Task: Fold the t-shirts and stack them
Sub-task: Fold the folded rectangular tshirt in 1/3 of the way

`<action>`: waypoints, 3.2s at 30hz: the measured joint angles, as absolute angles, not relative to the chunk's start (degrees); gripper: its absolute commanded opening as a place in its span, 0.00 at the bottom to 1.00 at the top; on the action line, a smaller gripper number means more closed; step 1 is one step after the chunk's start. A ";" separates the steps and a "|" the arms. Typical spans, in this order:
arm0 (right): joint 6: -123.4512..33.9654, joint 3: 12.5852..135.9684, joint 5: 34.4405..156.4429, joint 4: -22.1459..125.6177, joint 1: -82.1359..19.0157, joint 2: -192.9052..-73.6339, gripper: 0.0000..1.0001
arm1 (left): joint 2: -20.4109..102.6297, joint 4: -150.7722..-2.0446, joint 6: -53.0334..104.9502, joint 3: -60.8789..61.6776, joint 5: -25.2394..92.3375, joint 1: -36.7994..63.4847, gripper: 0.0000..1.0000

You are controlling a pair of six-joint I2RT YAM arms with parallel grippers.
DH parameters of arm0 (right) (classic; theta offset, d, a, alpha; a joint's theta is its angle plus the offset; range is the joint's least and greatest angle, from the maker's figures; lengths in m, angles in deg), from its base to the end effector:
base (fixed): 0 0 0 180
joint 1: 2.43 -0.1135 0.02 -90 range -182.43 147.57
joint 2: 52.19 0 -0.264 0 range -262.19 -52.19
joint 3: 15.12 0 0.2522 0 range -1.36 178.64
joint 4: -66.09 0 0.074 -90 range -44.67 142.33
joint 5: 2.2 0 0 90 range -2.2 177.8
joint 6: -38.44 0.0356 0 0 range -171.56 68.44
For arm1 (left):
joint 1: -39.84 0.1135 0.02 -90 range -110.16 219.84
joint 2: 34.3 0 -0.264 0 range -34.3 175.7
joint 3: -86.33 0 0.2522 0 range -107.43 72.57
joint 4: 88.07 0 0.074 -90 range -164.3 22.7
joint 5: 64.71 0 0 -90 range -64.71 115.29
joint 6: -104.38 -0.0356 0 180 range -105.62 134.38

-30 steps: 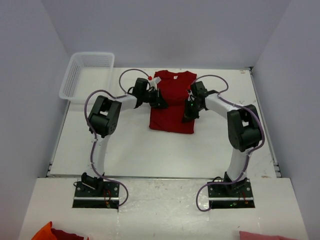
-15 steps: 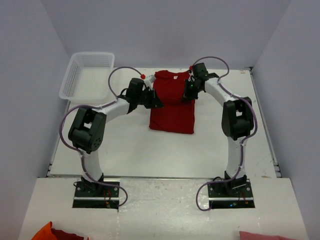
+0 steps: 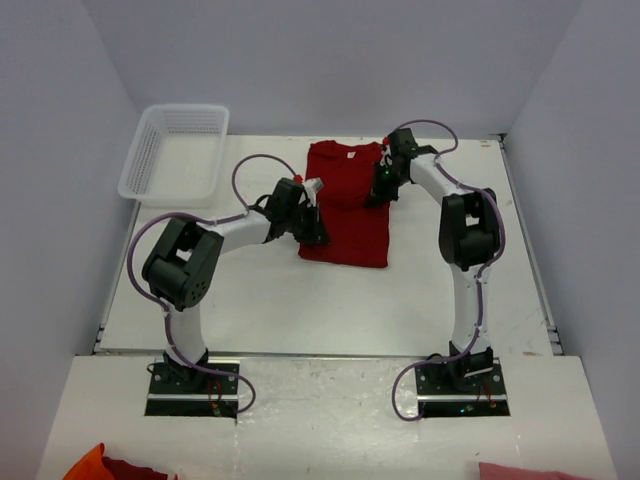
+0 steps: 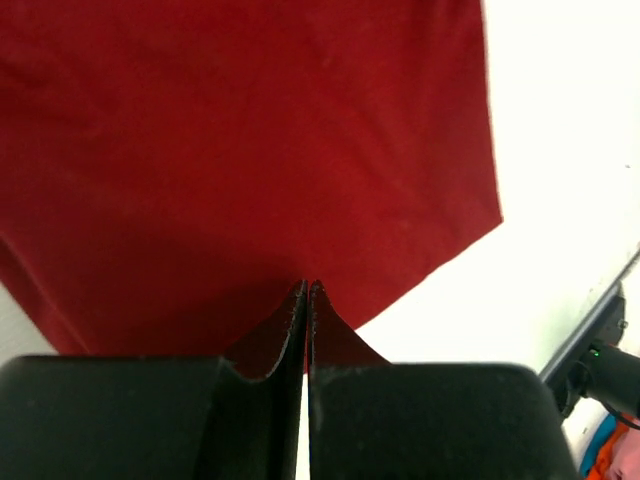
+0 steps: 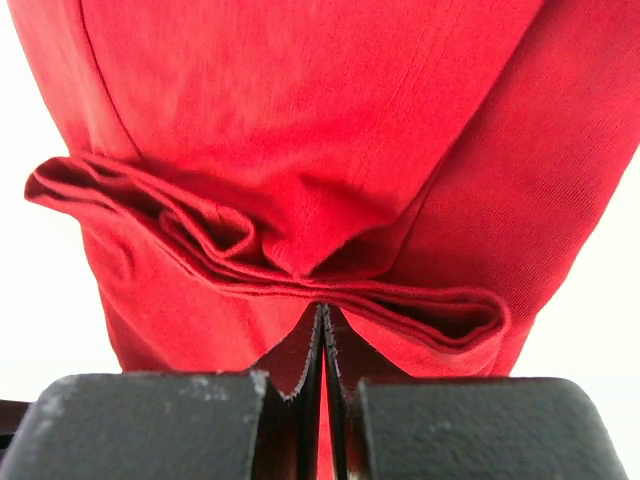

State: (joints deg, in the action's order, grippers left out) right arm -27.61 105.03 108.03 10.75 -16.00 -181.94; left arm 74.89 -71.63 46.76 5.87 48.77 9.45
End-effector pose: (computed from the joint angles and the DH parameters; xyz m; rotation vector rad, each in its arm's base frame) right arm 0.4666 0.1253 0.1771 0.1410 2.7640 0.6648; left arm 0.3406 -0.2162 0.1660 0.1710 2.5056 -0.9815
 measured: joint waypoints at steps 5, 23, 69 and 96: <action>-27.61 109.88 108.36 9.52 -14.66 -185.35 0.00 | 76.00 -70.71 46.74 7.01 46.26 9.45 0.00; -26.32 114.56 109.91 4.30 -12.76 -190.31 0.00 | 73.12 -77.68 47.70 16.49 44.07 9.41 0.00; -20.90 43.33 111.11 26.40 -15.49 -131.06 0.66 | 45.73 -53.64 47.72 19.82 26.26 3.50 0.59; -10.98 27.26 114.02 44.01 -16.65 -128.94 0.56 | 47.15 -54.80 44.95 24.69 41.84 16.75 0.62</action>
State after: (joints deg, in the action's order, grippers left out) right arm -10.98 27.26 114.02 44.01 -16.65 -128.94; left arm 47.15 -54.80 44.95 24.69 41.84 16.75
